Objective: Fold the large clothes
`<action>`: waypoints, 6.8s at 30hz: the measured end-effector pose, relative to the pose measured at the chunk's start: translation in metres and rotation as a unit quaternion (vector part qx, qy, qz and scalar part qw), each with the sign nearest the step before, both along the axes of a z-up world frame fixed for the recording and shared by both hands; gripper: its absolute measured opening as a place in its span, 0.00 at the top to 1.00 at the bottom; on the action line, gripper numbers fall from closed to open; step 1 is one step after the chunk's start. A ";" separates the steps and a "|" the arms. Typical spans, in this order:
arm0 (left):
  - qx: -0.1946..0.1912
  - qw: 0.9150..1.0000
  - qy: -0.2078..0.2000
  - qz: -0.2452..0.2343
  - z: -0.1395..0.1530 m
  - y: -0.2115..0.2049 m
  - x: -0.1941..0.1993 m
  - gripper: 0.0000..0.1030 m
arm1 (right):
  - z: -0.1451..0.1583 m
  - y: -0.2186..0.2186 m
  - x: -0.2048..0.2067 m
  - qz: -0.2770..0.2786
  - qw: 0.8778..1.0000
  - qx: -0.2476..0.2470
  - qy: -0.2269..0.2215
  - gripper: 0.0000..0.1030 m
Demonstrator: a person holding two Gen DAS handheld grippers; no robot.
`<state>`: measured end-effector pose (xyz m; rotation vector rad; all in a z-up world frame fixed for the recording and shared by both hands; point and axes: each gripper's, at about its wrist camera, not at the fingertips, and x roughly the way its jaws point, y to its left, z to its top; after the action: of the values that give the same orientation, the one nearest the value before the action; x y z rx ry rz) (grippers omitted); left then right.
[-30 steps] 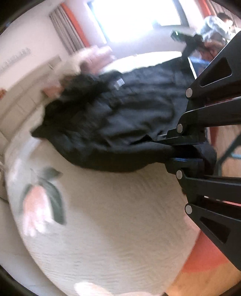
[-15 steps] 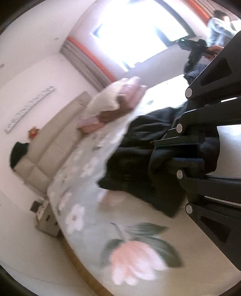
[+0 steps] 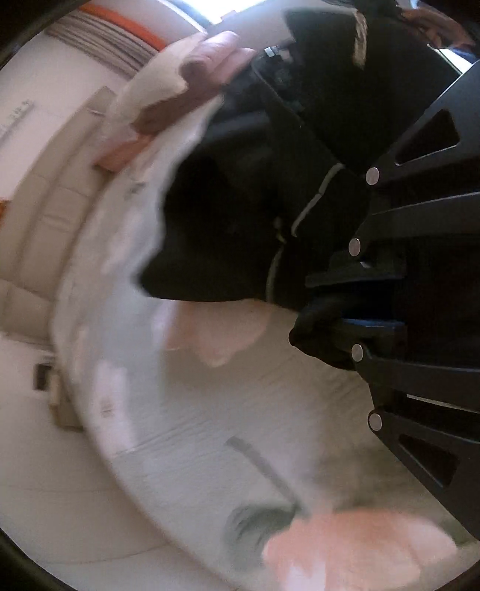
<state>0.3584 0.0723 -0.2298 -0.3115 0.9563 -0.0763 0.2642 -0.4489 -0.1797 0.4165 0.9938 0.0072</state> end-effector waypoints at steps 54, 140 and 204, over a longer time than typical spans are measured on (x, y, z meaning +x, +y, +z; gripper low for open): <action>-0.036 0.975 -0.209 -0.069 0.170 0.033 -0.014 0.88 | 0.168 0.014 -0.002 0.094 0.943 -0.223 -0.230 0.86; -0.112 0.985 0.123 -0.052 0.004 -0.074 0.196 0.37 | 0.005 0.183 0.228 0.183 0.981 -0.044 0.054 0.38; -0.070 0.989 0.126 0.022 0.035 0.047 0.108 0.25 | 0.018 -0.001 0.130 0.081 0.990 -0.062 0.098 0.13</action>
<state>0.4663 0.1192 -0.1945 -0.4793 1.1964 -0.0649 0.3945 -0.4501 -0.1620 0.2243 1.2130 0.0513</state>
